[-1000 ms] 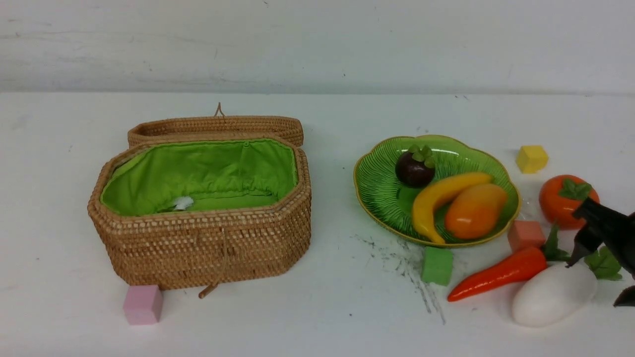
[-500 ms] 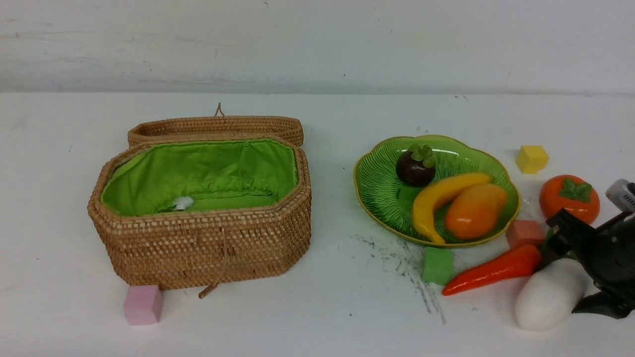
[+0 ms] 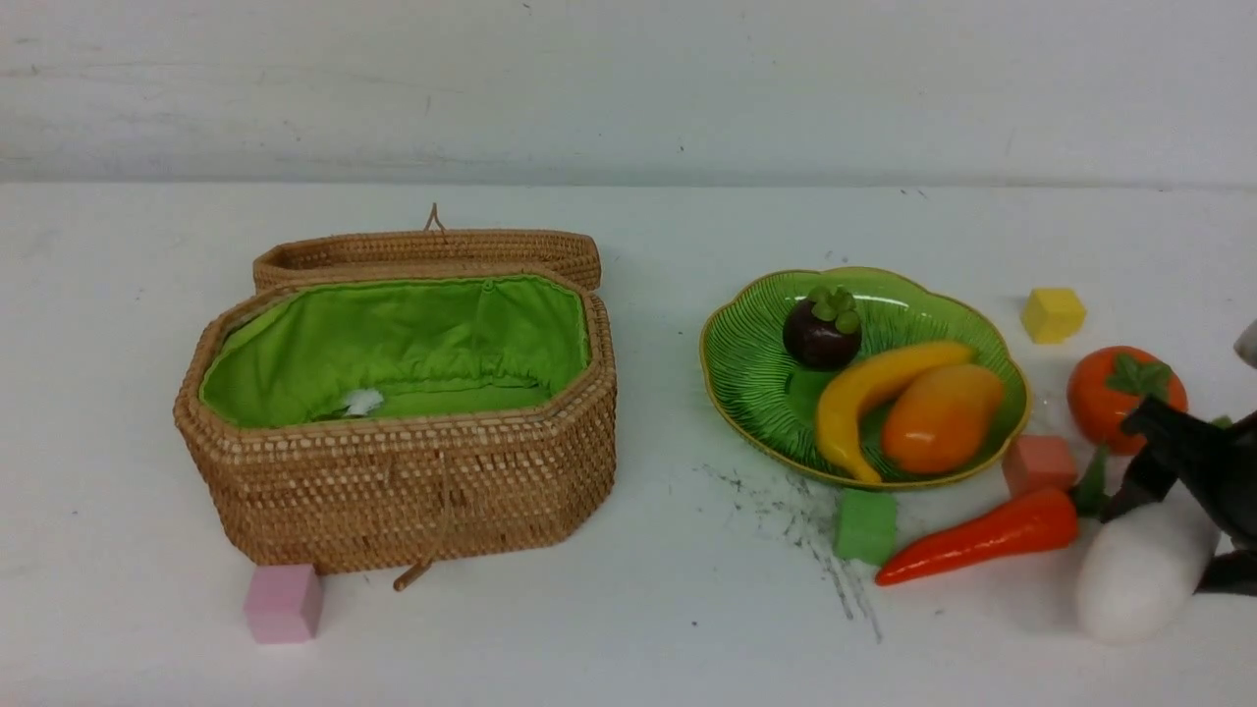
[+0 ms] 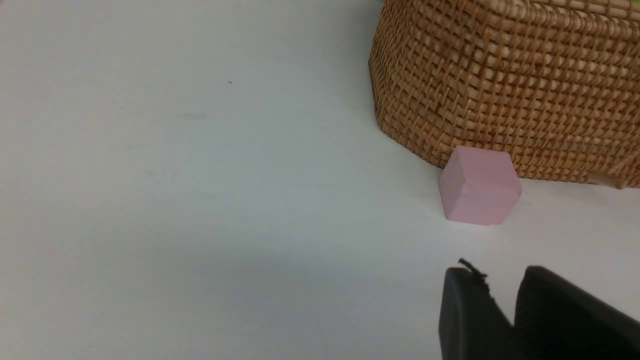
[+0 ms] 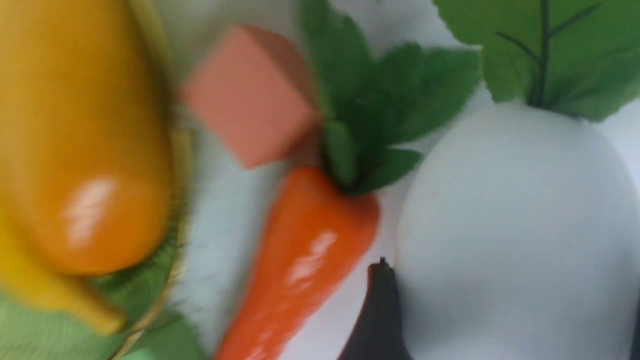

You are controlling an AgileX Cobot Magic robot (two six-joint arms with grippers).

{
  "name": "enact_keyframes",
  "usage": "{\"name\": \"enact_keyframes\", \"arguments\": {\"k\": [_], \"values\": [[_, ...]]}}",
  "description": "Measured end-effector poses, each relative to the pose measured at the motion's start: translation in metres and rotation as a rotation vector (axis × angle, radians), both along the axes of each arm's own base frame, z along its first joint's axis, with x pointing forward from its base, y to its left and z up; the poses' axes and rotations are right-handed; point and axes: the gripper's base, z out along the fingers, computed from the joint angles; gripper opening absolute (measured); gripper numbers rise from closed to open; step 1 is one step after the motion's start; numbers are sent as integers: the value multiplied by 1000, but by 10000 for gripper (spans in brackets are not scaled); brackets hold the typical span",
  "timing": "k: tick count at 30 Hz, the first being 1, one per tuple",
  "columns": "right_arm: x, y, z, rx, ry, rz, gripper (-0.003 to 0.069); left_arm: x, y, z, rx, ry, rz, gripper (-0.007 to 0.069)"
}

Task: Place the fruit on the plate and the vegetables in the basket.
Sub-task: Take a daikon with your right arm and place it on the basket on the left.

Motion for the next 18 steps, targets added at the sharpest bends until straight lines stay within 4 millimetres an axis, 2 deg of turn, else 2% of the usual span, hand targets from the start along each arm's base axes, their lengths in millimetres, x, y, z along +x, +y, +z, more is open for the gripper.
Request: {"name": "enact_keyframes", "arguments": {"k": [3, 6, 7, 8, 9, 11, 14, 15, 16, 18], "values": [[-8, 6, 26, -46, -112, 76, 554, 0, 0, 0, 0, 0, 0, 153], [-14, 26, 55, -92, -264, 218, 554, 0, 0, 0, 0, 0, 0, 153], [-16, 42, 70, -106, -337, 308, 554, 0, 0, 0, 0, 0, 0, 153], [-15, 41, 72, -107, -343, 307, 554, 0, 0, 0, 0, 0, 0, 153], [-13, 60, 90, -120, -428, 411, 554, 0, 0, 0, 0, 0, 0, 153], [-10, 73, 100, -123, -470, 476, 554, 0, 0, 0, 0, 0, 0, 153], [4, 112, 130, -129, -596, 641, 554, 0, 0, 0, 0, 0, 0, 155], [9, 124, 137, -131, -625, 681, 554, 0, 0, 0, 0, 0, 0, 156], [10, 126, 142, -133, -640, 689, 554, 0, 0, 0, 0, 0, 0, 156], [23, 154, 153, -142, -702, 773, 554, 0, 0, 0, 0, 0, 0, 159]]}}
